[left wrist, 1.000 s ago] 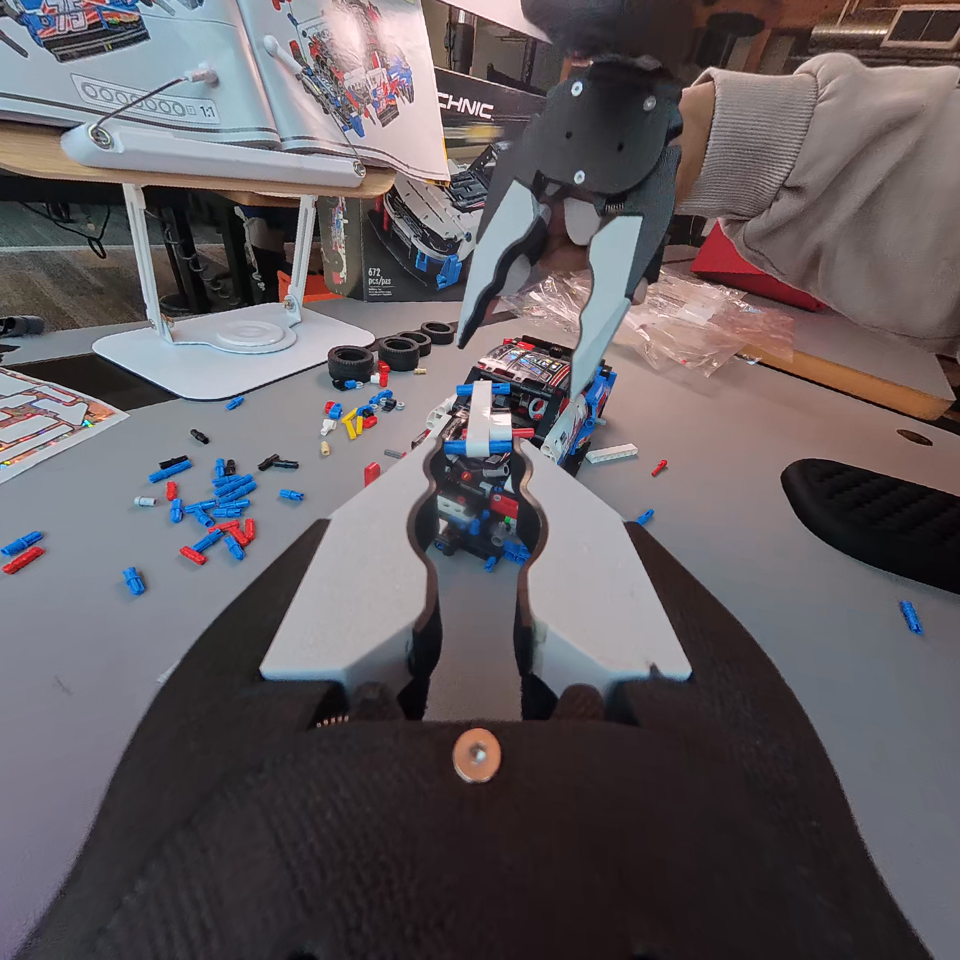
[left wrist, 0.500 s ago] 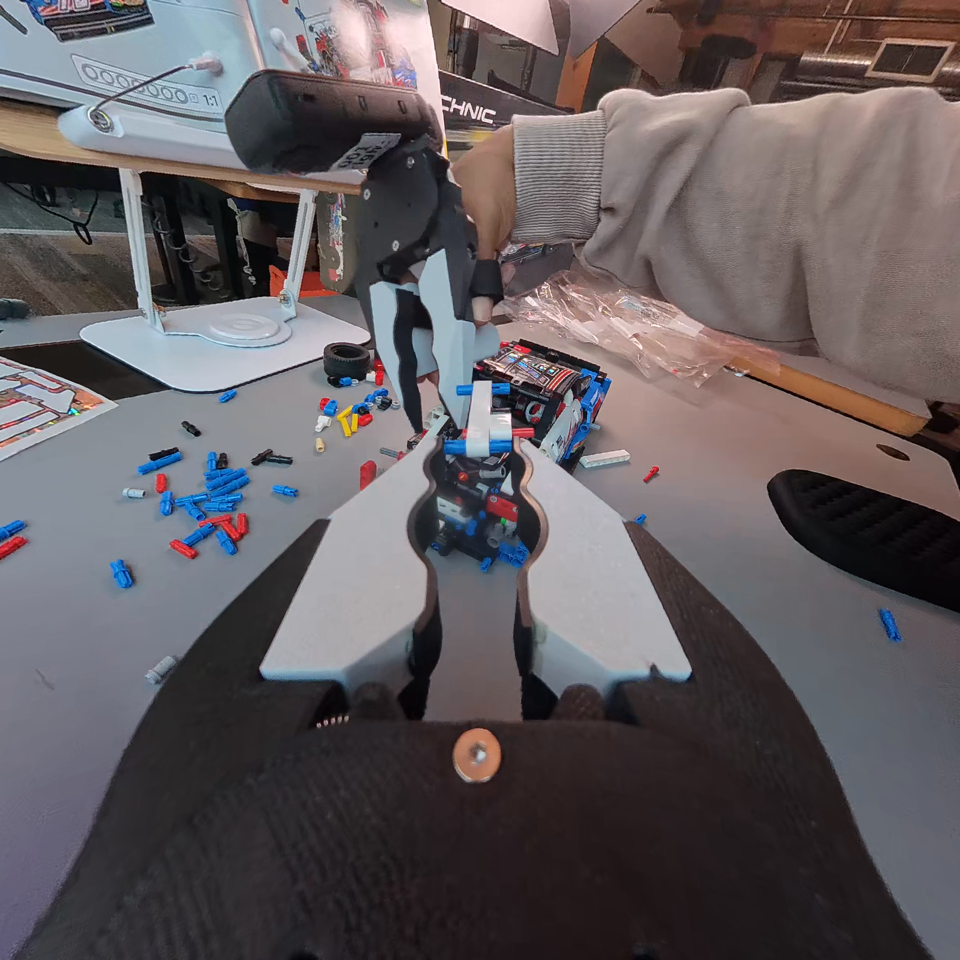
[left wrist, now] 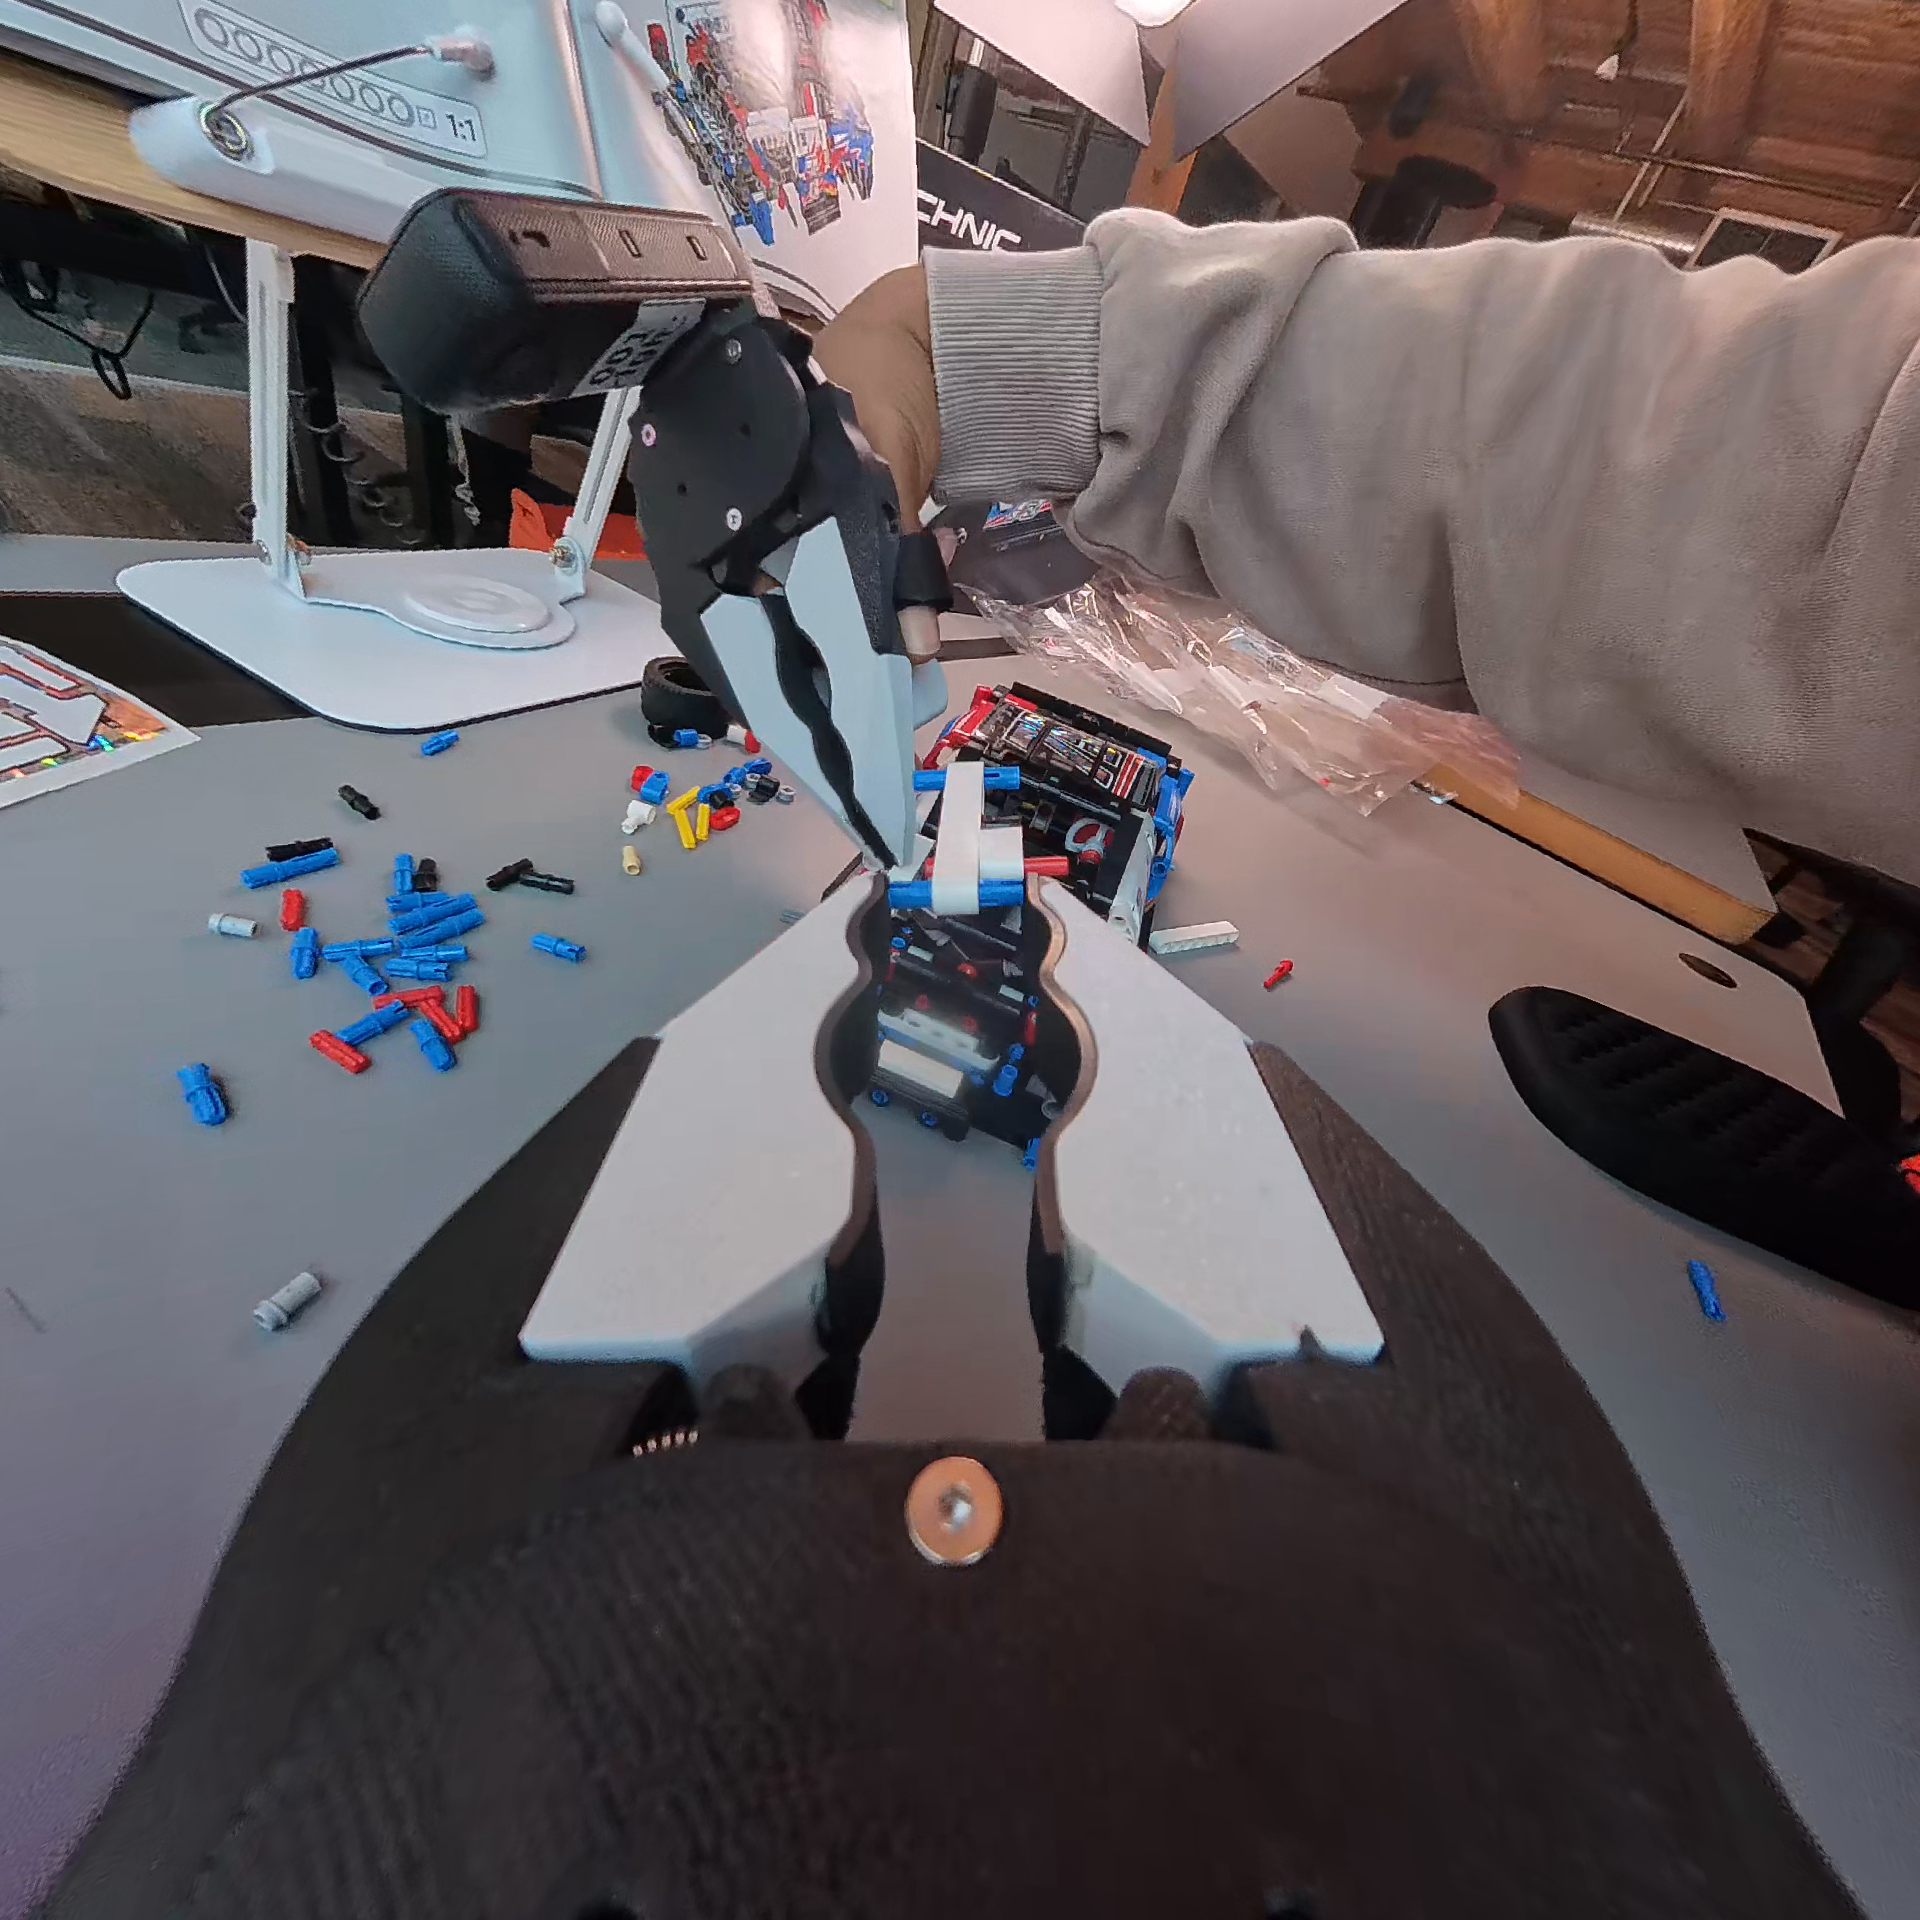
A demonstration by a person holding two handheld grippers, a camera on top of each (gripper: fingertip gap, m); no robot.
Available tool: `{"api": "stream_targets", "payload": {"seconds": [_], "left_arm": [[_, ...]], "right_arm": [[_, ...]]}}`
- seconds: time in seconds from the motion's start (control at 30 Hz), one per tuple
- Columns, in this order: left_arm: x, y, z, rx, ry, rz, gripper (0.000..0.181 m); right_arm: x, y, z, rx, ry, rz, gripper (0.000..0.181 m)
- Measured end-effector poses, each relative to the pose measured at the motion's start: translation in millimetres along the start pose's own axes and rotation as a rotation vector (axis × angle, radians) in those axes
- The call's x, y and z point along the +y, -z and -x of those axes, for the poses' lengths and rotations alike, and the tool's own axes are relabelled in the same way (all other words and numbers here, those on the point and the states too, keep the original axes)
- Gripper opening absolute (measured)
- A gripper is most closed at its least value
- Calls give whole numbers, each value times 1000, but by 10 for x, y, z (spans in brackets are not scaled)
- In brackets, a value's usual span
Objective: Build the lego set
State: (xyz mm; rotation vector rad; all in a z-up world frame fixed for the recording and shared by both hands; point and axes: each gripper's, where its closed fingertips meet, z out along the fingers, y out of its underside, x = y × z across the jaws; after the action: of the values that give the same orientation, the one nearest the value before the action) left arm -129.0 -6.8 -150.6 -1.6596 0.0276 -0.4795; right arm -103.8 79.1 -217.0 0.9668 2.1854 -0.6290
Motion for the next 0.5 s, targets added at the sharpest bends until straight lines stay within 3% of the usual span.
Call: {"api": "stream_targets", "payload": {"seconds": [0.5], "left_arm": [[31,-12,20,4,34,7,22]], "right_arm": [[8,80,42,19,29,-110,0]]}}
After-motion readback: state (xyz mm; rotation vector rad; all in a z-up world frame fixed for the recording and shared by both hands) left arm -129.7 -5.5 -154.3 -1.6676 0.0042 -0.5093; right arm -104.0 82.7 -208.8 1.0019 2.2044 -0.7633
